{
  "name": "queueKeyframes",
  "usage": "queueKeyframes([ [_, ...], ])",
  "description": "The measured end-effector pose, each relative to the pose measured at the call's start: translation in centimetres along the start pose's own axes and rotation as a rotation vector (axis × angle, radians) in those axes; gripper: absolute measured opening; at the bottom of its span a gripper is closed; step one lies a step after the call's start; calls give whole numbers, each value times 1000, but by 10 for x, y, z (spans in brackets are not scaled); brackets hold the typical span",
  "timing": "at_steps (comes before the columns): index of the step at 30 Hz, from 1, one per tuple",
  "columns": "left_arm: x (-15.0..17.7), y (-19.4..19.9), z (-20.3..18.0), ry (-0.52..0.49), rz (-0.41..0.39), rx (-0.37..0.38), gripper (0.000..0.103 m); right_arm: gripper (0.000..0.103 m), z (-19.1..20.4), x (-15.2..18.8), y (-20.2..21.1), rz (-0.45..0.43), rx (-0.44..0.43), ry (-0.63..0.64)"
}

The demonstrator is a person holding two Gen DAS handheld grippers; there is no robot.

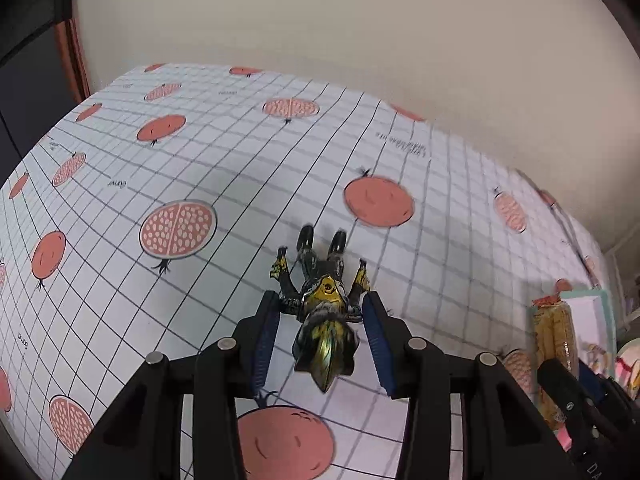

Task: Organize objects
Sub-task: 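Lift and carry the snack bar and black figure over the tray with both tools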

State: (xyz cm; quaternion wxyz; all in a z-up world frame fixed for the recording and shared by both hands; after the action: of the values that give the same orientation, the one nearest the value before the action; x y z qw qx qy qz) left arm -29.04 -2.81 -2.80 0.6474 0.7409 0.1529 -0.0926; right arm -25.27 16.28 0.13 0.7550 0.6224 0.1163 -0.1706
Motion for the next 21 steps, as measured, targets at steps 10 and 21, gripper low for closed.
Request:
queueKeyframes([
  [10,-12,51,-44,-27,-93,113,27,40,-12,-17,50,-101,-25,-26],
  [21,-3,76,-97,-124,-141,160,27,40,-54,-12,72,-129,-26,-109],
])
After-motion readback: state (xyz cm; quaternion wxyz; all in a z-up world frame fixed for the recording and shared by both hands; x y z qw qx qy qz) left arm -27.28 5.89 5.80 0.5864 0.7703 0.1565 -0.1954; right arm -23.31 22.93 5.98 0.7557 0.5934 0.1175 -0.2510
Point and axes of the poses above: each gripper's, at about its wrist camera, not at the fingertips, and y roughly against the way its jaws point, z to its left, x to its underside, the point moved 9 cm from there along -y, roughly the way its jaws point, and after that the axes turned 13 degrees about z, right-handed, at the moved point
